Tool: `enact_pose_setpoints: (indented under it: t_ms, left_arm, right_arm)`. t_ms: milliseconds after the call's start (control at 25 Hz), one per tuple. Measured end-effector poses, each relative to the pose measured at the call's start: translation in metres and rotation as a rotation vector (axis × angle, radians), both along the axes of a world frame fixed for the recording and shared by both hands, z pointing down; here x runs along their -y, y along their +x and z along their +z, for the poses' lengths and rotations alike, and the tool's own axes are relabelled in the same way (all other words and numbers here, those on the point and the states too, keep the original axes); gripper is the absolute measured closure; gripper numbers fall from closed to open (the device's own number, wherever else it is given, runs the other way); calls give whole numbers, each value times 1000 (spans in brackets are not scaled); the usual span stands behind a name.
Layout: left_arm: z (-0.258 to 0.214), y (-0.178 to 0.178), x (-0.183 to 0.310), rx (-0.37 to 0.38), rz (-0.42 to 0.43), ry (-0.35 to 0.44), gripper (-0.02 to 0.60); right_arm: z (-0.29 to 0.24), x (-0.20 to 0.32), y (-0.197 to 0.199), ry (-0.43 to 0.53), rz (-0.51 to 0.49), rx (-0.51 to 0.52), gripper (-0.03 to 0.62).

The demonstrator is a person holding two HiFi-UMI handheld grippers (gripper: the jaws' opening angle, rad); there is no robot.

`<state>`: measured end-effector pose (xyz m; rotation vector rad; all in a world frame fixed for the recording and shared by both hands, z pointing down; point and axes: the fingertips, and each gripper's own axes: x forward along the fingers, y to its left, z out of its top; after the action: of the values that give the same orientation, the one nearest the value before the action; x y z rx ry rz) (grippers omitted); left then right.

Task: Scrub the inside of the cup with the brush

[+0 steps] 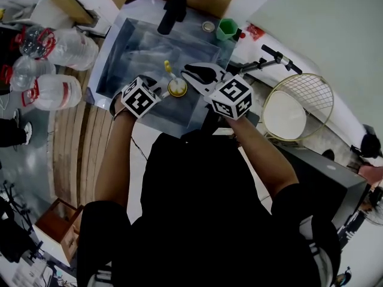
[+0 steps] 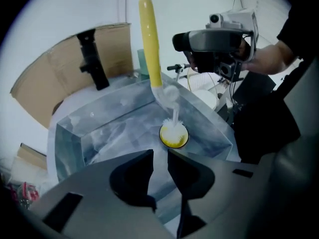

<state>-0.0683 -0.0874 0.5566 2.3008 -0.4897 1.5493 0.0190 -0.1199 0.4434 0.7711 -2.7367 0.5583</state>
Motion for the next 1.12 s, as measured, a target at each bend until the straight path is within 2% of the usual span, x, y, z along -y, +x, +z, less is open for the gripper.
enact_pose_setpoints:
  t_ms: [120, 240, 320, 400, 560, 720, 840, 960, 1040, 1120]
  left_arm:
    - [-29, -8, 10, -98, -91, 30, 485]
    - [-70, -10, 17, -300, -213, 37, 500]
    - [-103, -11, 23, -428, -279, 72, 509]
    - [-135, -14, 30, -518, -318, 145, 515]
    - [-206, -20, 39, -698, -381, 346, 531]
    - [-278, -34, 42, -874, -518, 575, 535]
    - [-315, -57, 37, -930, -630, 797, 535]
    - [-333, -77, 25, -914, -717, 974, 535]
    - [-335, -86, 17, -887, -751, 1037, 535]
    - [-333, -92, 9, -874, -765, 1060, 535]
  right_arm:
    - [-35, 9, 13, 55, 37, 52, 517]
    - [-72, 16, 28, 124, 74, 104, 532]
    - [-96, 20, 37, 163, 98, 141, 539]
    - [-119, 22, 46, 204, 120, 178, 545]
    - [-164, 23, 68, 298, 187, 223, 556]
    - [-197, 23, 94, 395, 285, 218, 560]
    - [-209, 21, 112, 452, 351, 194, 562]
    - [-210, 18, 130, 484, 415, 167, 563]
    - [-205, 15, 140, 491, 459, 153, 563]
    - [-198, 11, 147, 485, 496, 155, 562]
